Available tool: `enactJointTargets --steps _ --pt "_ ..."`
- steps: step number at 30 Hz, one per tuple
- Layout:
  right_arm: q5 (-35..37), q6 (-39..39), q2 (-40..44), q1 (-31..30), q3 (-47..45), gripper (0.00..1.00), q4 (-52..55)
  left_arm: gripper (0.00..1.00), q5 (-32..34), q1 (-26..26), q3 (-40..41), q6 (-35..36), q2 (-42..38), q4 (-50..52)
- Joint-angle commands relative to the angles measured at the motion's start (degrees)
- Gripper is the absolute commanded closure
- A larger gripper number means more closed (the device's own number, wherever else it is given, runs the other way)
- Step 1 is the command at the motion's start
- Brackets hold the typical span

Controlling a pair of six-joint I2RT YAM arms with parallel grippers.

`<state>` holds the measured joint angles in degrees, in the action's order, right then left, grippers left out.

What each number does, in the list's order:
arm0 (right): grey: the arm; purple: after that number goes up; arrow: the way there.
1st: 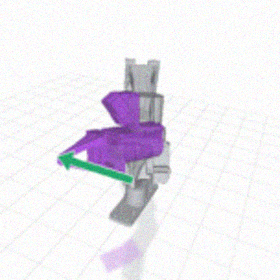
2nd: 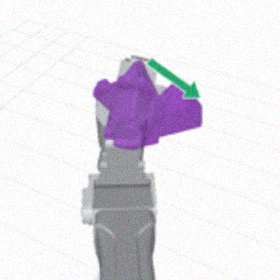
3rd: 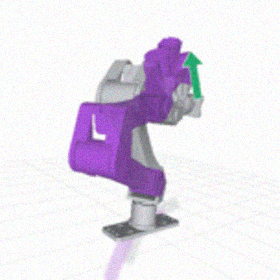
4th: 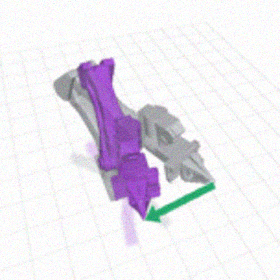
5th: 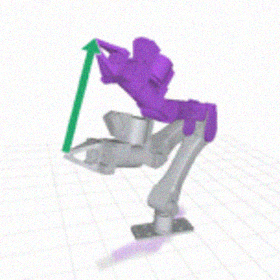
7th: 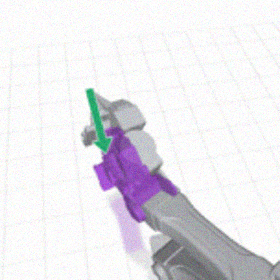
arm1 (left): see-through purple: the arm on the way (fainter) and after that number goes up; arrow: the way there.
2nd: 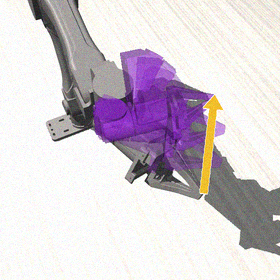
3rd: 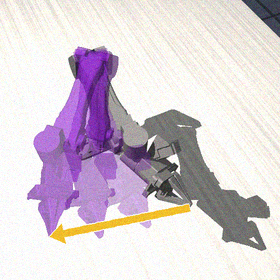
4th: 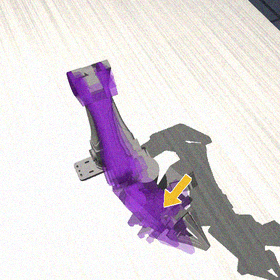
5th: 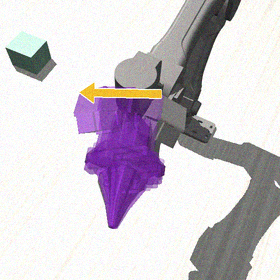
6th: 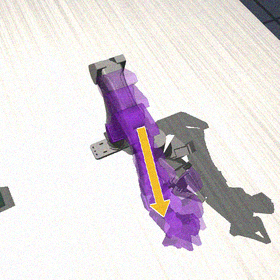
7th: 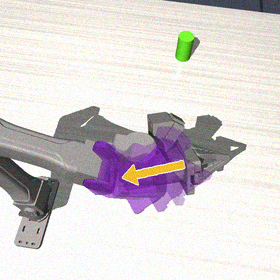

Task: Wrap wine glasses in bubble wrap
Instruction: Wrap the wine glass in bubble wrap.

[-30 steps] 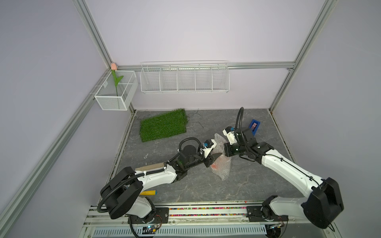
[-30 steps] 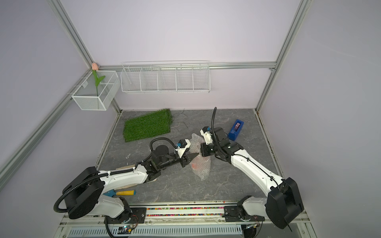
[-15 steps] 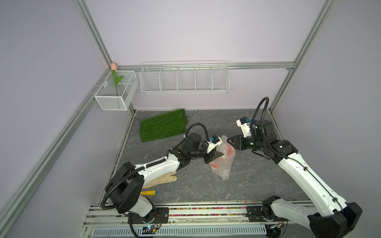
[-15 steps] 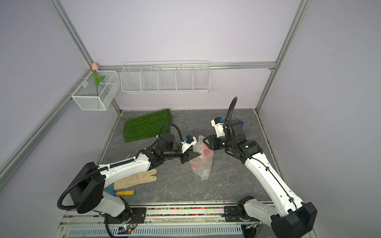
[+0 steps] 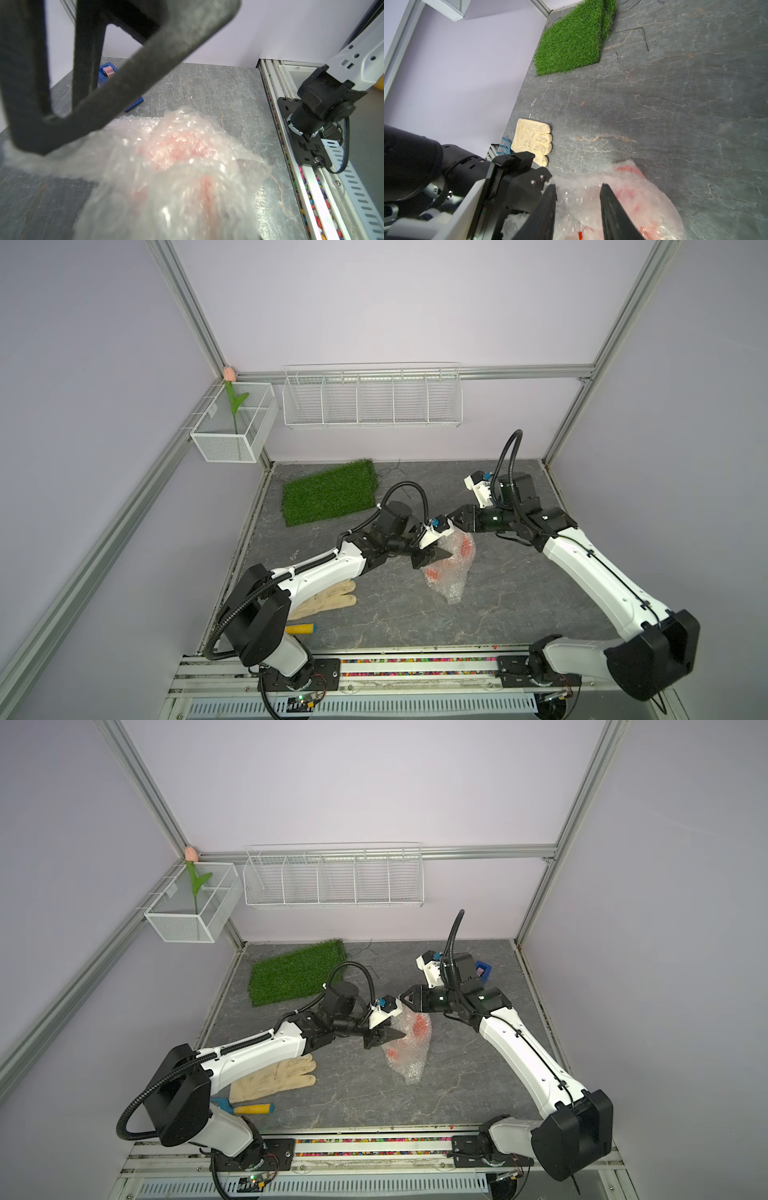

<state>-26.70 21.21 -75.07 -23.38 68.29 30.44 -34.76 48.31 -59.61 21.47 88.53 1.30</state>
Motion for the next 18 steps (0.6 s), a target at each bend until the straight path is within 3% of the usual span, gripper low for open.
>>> enactJointTargets --steps 1,7,18 --pt "-2.54 -2.87 -0.17 -1.2 1.48 0.66 1.33 0.61 1.02 -0.73 -0.65 2.32 2.3 8.64" --pt "-0.14 -5.99 4.95 -1.98 -6.59 0.75 3.55 0.59 0.97 -1.82 -2.98 2.34 3.45 12.07" --pt "4.52 -5.28 2.24 -2.11 -13.55 0.82 0.98 0.27 1.98 -3.64 -4.38 -4.48 1.09 10.39"
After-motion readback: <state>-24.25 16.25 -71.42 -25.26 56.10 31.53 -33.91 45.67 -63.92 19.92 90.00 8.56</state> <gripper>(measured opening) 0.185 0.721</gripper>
